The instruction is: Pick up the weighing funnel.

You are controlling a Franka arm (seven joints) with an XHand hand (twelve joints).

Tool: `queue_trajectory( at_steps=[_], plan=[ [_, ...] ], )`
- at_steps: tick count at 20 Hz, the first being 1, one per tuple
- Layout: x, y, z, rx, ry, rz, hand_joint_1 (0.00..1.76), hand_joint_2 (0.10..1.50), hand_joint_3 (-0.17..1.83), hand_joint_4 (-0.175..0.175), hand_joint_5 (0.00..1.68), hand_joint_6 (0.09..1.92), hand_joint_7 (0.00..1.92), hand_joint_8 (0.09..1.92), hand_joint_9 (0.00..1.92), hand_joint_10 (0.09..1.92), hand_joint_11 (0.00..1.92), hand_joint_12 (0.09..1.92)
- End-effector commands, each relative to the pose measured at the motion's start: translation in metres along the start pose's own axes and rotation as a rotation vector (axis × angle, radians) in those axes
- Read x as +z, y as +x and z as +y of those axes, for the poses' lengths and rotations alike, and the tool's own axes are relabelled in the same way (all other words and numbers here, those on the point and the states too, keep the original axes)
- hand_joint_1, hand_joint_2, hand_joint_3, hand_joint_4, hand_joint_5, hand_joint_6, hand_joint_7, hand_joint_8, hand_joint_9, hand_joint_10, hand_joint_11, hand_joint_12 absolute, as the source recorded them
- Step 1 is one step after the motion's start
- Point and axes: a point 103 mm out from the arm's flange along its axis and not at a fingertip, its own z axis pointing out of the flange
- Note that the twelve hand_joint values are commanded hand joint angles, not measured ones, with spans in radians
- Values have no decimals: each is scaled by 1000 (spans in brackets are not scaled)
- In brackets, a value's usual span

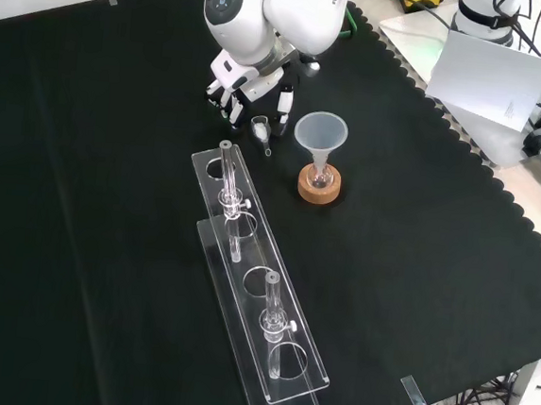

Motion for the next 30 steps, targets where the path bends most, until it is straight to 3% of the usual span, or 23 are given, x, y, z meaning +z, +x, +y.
queue_trajectory(
  at_steps=[1,8,22,26,30],
  plan=[
    [-1,1,0,12,-20,-7,778,810,47,145,930,589,1214,287,739,430,0,1531],
    [-3,6,-2,29,-42,11,831,804,63,174,1011,568,1280,280,801,402,0,1561],
    [-3,8,-1,89,-76,58,868,764,110,175,1157,513,1407,256,883,337,0,1594],
    [-6,8,-4,107,-141,97,881,718,184,175,1200,474,1459,211,940,294,8,1606],
    [-5,10,-4,116,-149,100,898,629,356,175,1244,440,1523,139,1013,236,49,1590]
  ],
)
